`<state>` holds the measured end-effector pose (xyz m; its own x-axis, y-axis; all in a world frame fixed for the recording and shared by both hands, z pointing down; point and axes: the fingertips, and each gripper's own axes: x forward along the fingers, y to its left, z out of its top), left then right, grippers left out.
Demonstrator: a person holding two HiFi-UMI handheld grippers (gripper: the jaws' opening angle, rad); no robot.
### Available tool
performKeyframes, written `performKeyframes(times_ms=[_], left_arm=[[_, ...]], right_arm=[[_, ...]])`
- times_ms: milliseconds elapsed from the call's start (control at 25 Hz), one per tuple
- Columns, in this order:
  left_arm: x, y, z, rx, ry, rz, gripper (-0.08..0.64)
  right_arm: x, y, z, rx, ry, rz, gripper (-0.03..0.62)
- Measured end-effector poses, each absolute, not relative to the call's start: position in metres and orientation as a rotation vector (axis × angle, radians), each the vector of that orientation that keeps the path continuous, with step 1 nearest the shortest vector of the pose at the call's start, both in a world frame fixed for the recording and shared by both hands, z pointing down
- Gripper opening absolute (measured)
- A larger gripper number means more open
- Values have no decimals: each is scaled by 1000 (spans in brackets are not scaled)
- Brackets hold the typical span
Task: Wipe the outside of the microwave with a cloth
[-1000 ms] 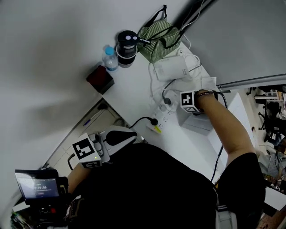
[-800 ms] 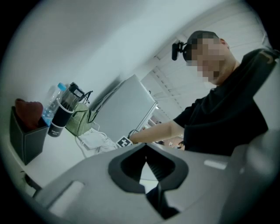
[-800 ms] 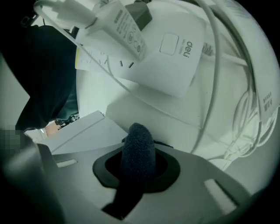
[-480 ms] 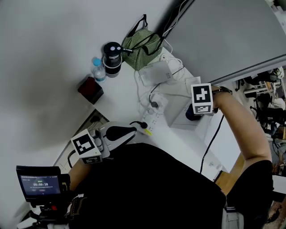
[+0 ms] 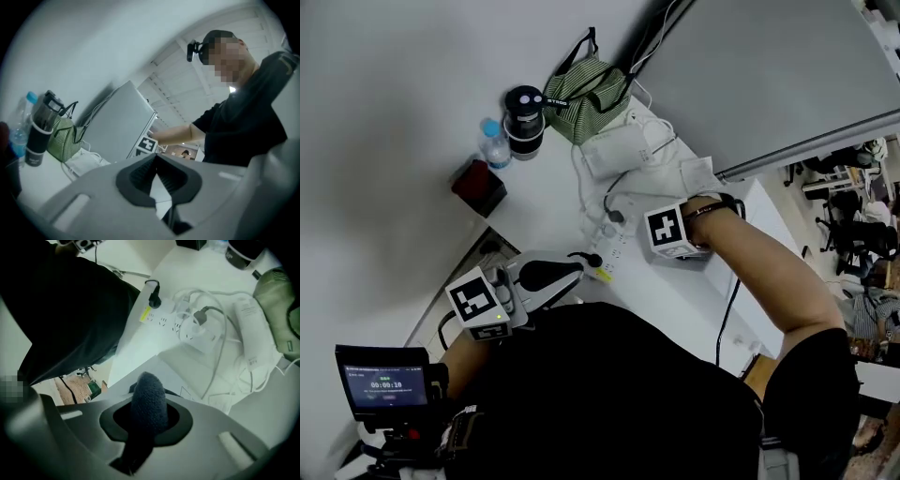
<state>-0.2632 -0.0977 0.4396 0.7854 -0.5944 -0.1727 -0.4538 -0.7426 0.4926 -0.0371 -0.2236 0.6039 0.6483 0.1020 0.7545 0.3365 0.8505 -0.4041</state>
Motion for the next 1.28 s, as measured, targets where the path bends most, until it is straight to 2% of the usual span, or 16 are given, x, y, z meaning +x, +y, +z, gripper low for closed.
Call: performKeyframes(times_ms=[200,360,520,760,840,1120,1280], left_arm=[[-282,-84,470,2437,-868,-454,3],[-289,-77,481,2377,-909,-465,3],[-285,-81,473,2424,-894,-488,3],[-267,-100,425,2587,-773,-536,3],[-261,-105,410,2630,-737,-554,3],[-256,-100,423,2624,-727,-494,3],[-269,-94,443,2535,-795,-506,3]], right_arm=[[-32,-232,698,-550,-814,-140,55],[-35,-234,723,-547,-824,-135,55],[-45,-228,694,-535,-907,-45,57],[-68,-191,524,-599,-1049,-138,57],[-62,-184,498,-596,-1020,-185,57],[-45,-186,545,-582,-880,-193,58],[-49,-181,612,-636,-819,-158,57]])
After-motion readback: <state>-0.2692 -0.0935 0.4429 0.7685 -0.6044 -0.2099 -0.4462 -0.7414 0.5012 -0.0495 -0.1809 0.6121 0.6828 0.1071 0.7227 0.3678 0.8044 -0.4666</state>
